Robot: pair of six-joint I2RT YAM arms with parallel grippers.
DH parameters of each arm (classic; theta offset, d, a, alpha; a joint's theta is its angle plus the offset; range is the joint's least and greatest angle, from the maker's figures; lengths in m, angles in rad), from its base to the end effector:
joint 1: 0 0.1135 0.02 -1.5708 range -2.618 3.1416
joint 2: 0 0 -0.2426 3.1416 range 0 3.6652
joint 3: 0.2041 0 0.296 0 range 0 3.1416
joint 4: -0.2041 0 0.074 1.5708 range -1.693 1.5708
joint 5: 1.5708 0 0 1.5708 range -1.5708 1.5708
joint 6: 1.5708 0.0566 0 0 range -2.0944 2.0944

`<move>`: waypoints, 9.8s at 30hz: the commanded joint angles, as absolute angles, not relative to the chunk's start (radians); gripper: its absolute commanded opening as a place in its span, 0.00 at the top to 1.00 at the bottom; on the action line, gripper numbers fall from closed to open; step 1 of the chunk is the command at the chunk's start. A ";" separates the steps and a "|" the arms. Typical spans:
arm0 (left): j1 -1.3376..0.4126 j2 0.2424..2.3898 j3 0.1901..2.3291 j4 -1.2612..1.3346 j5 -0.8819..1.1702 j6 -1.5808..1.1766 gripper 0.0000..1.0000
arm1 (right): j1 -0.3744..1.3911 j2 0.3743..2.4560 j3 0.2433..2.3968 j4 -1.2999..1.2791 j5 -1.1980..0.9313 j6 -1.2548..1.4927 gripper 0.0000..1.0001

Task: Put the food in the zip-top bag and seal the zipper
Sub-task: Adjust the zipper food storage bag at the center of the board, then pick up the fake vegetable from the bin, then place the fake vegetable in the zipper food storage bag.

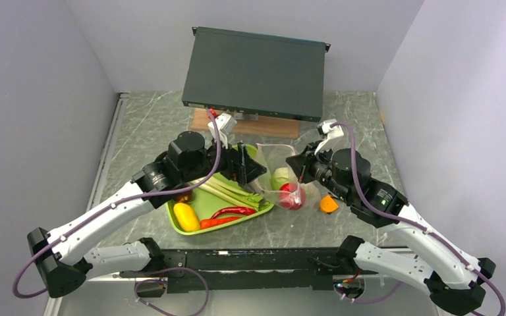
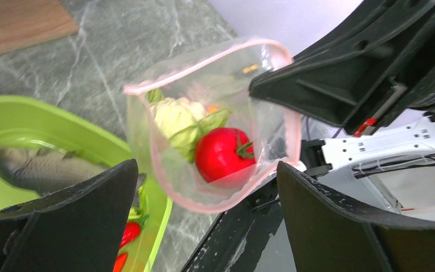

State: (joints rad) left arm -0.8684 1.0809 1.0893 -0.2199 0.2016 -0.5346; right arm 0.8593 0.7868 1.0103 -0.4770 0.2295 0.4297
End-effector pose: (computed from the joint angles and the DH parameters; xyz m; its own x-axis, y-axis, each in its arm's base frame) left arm 0.1992 -0.2529 0.3628 -0.5622 -0.1085 -0.8199 0.6832 0.4977 -0.5343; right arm 0.1684 0.1757 0.3757 -0.3962 0.1617 -0.9038 -0.4715 0.8088 0.3514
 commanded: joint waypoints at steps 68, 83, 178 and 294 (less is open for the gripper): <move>-0.758 0.987 0.748 -0.688 -0.531 -0.666 0.00 | 0.866 1.021 1.118 -0.380 0.243 0.326 1.00; -0.744 0.859 0.765 -0.519 -0.148 -0.649 0.00 | 0.866 0.794 1.247 -0.498 0.321 0.282 1.00; -0.762 1.195 0.815 -0.748 -0.685 -0.658 0.06 | 0.865 0.796 0.957 -0.310 0.217 0.363 1.00; -0.795 1.119 1.095 -0.269 0.326 -0.576 0.10 | 0.866 0.831 1.062 -0.275 0.196 0.392 1.00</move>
State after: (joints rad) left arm -0.7918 1.1851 1.0554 -0.2283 0.3672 -0.6250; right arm 0.8604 0.8581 1.0130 -0.3286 0.1688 0.4149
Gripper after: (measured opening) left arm 0.879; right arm 0.007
